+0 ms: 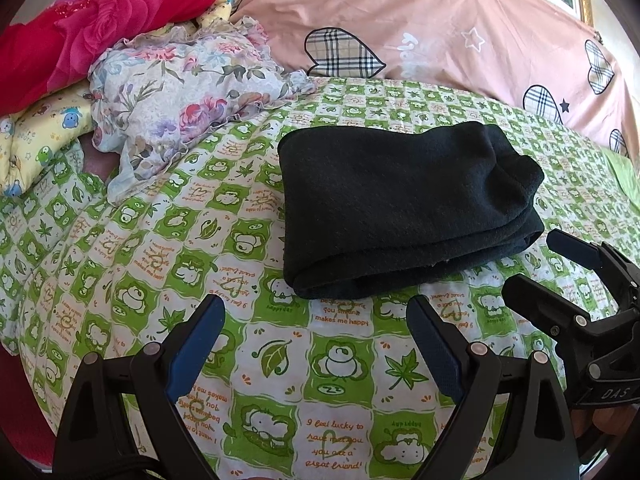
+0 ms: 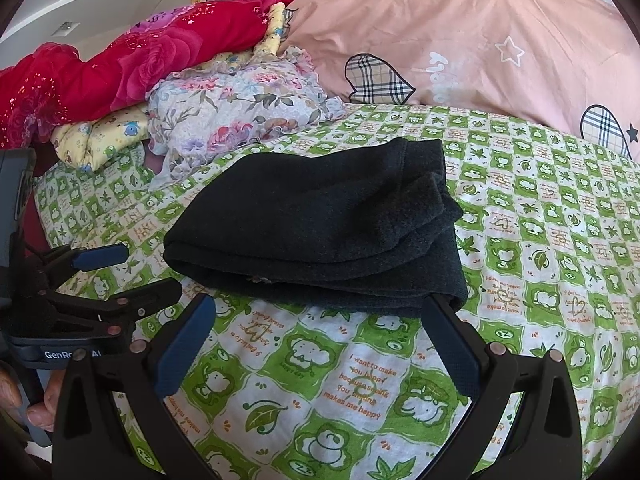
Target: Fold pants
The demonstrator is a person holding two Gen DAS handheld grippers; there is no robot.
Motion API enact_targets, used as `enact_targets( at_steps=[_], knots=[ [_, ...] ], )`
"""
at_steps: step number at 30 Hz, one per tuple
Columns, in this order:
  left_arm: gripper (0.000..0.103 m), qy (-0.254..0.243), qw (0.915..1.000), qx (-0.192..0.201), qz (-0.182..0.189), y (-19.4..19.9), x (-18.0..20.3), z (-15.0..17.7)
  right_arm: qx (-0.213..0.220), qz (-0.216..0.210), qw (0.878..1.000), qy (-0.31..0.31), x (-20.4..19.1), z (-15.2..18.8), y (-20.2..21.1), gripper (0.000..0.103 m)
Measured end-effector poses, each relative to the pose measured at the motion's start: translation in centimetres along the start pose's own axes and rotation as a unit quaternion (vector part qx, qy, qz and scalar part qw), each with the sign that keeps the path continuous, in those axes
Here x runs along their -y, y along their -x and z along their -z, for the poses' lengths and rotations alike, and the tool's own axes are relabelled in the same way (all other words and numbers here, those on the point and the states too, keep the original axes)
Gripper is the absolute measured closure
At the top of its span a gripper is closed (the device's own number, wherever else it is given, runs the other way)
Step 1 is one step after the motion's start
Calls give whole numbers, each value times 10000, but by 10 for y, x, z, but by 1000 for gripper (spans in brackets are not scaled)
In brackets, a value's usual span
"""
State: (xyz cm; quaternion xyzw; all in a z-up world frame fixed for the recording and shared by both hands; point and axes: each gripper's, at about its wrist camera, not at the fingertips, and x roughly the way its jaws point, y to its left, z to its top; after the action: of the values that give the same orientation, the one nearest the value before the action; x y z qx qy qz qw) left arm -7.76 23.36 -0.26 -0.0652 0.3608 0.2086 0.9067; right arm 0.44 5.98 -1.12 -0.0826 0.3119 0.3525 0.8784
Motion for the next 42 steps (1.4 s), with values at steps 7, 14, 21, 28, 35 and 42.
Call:
enact_targets(
  at_steps=[7,14,21,28,35,42],
  knots=[
    [10,-15,10000,-3,-2,-1,1,0,-16,-11,10000,6,-2,-1,-1,1],
    [10,-33,10000,-2,6,-1,1,0,-12,-5,10000,4,-2,0,-1,1],
    [10,-41,10000,15,-7,0,2,-1,-7,-7,10000,4,-1,0,-1,1],
    [10,-41,10000,32,-4,0,2,-2,19,-1,10000,15,-4,-2,1,1],
    [10,-33,10000,33,-2,0,2,-3,28,0,10000,10,-4,-3,1,1],
    [10,-51,10000,54,-1,1,2,-4,53,-5,10000,12,-4,-4,3,1]
  ],
)
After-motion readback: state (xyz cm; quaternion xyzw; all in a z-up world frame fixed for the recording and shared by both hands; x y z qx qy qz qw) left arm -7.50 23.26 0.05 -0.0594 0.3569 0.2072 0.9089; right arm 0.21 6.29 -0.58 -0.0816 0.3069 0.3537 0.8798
